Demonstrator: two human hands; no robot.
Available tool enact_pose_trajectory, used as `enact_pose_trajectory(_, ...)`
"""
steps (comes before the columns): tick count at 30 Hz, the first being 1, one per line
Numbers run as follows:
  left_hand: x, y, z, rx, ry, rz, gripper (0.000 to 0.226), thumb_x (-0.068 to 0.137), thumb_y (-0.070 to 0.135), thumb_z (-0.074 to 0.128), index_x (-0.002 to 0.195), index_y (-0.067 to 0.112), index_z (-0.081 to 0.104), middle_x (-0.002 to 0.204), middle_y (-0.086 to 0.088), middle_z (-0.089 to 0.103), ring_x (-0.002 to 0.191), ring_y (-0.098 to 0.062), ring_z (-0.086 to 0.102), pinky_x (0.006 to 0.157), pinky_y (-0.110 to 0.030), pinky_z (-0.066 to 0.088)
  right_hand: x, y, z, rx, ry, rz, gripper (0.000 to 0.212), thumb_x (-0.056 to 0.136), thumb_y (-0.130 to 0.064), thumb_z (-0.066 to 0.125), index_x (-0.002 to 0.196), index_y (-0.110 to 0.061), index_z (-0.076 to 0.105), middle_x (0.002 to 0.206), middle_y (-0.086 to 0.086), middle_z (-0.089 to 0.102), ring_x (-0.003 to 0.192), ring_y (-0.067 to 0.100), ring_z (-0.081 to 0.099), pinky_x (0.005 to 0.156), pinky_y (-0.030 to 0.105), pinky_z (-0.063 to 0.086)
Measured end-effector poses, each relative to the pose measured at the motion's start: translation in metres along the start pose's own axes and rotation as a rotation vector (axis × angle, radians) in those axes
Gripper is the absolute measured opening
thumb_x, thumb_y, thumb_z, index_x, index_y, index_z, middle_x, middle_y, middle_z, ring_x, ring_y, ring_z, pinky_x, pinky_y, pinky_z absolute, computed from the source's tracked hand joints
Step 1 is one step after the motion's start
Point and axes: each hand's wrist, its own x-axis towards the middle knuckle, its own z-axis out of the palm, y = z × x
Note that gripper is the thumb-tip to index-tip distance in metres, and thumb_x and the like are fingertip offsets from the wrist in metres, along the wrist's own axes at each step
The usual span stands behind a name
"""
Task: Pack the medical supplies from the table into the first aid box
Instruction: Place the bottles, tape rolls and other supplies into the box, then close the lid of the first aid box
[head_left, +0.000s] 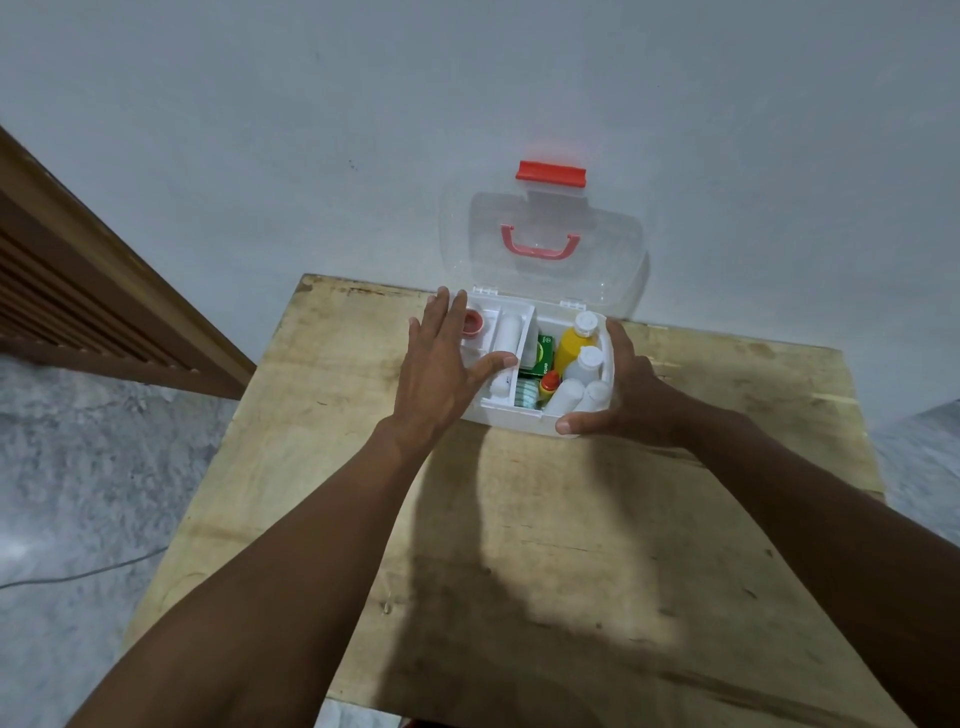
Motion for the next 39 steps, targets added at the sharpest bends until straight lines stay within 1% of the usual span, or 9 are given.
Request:
enact_pose_trajectory(4, -0.006, 0.006, -0.010, -0.272, 0.072, -0.147, 0.088, 0.085, 0.060, 0.064, 0.155, 0.021, 0.028, 0.162, -0.001, 0.027, 0.147, -0.020, 0.027, 0.118, -0.043, 0.028, 0.003, 0.001, -0.003, -0.036, -0.017, 0.034, 0.142, 0.039, -0.070, 0.091, 0.150, -0.045, 0.006, 0.146, -0.012, 0.038, 0.133, 0.020, 0.044, 0.103, 0.052, 0.047)
enact_pose_trajectory(6, -0.007, 0.007, -0.017, -0.427, 0.122, -0.205, 0.082, 0.088, 0.060, 0.058, 0.155, 0.022, 0.029, 0.160, -0.001, 0.032, 0.144, -0.021, 0.034, 0.108, -0.030, 0.040, 0.003, 0.000, -0.006, -0.050, -0.013, 0.037, 0.140, 0.040, -0.069, 0.091, 0.149, -0.048, 0.006, 0.145, -0.012, 0.038, 0.133, 0.020, 0.043, 0.104, 0.051, 0.046)
enact_pose_trajectory(9, 0.003, 0.006, -0.030, -0.588, 0.109, -0.306, 0.076, 0.095, 0.056, 0.051, 0.157, 0.022, 0.024, 0.159, -0.003, 0.032, 0.143, -0.020, 0.035, 0.097, -0.015, 0.036, -0.001, -0.004, -0.007, -0.066, -0.012, 0.037, 0.134, 0.041, -0.068, 0.090, 0.146, -0.052, 0.009, 0.143, -0.009, 0.040, 0.131, 0.023, 0.043, 0.104, 0.052, 0.045)
enact_pose_trajectory(13, 0.033, 0.003, -0.059, -0.746, 0.011, -0.395, 0.100, 0.075, 0.083, 0.048, 0.156, 0.034, 0.017, 0.160, -0.001, 0.030, 0.142, -0.028, 0.037, 0.115, -0.049, 0.030, -0.003, -0.006, -0.006, -0.079, -0.004, 0.060, 0.135, 0.041, -0.071, 0.090, 0.146, -0.057, 0.006, 0.143, -0.012, 0.044, 0.130, 0.025, 0.046, 0.101, 0.052, 0.048)
enact_pose_trajectory(15, 0.048, 0.009, -0.071, -0.770, -0.043, -0.400, 0.090, 0.082, 0.080, 0.045, 0.156, 0.035, 0.019, 0.160, -0.004, 0.030, 0.137, -0.033, 0.041, 0.111, -0.053, 0.034, -0.005, -0.007, -0.005, -0.098, 0.008, 0.067, 0.135, 0.042, -0.072, 0.089, 0.147, -0.058, 0.005, 0.143, -0.013, 0.044, 0.129, 0.025, 0.046, 0.100, 0.052, 0.048)
enact_pose_trajectory(20, 0.077, 0.022, -0.089, -0.721, -0.172, -0.414, 0.075, 0.087, 0.078, 0.037, 0.145, 0.030, 0.041, 0.137, -0.009, 0.049, 0.114, -0.031, 0.055, 0.086, -0.040, 0.050, -0.016, -0.020, -0.002, -0.139, 0.065, 0.115, 0.128, 0.044, -0.070, 0.088, 0.145, -0.049, 0.012, 0.141, -0.010, 0.044, 0.124, 0.022, 0.045, 0.102, 0.047, 0.046)
enact_pose_trajectory(26, 0.091, 0.026, -0.088, -0.695, -0.209, -0.391, 0.052, 0.093, 0.071, 0.036, 0.110, 0.026, 0.057, 0.097, 0.000, 0.060, 0.086, -0.020, 0.061, 0.066, -0.032, 0.052, -0.021, -0.023, 0.003, -0.164, 0.155, 0.327, 0.157, 0.040, -0.073, 0.087, 0.153, -0.035, -0.015, 0.156, 0.009, 0.025, 0.141, 0.030, 0.030, 0.110, 0.052, 0.038)
enact_pose_trajectory(34, 0.089, 0.008, -0.088, -0.838, -0.273, -0.400, 0.041, 0.089, 0.061, 0.051, 0.108, 0.027, 0.065, 0.112, -0.018, 0.060, 0.103, -0.032, 0.063, 0.081, -0.036, 0.056, -0.029, -0.040, 0.010, -0.034, 0.252, 0.397, 0.154, 0.053, -0.046, 0.095, 0.156, -0.027, -0.019, 0.165, 0.008, 0.008, 0.150, 0.030, 0.015, 0.117, 0.051, 0.029)
enact_pose_trajectory(39, 0.078, 0.001, -0.088, -0.971, -0.286, -0.397, 0.048, 0.089, 0.054, 0.057, 0.125, 0.023, 0.062, 0.111, -0.012, 0.059, 0.098, -0.024, 0.059, 0.075, -0.028, 0.051, -0.029, -0.066, -0.006, 0.262, 0.365, 0.329, 0.136, 0.060, -0.066, 0.078, 0.156, -0.035, -0.012, 0.166, 0.004, 0.008, 0.149, 0.026, 0.024, 0.117, 0.050, 0.031)
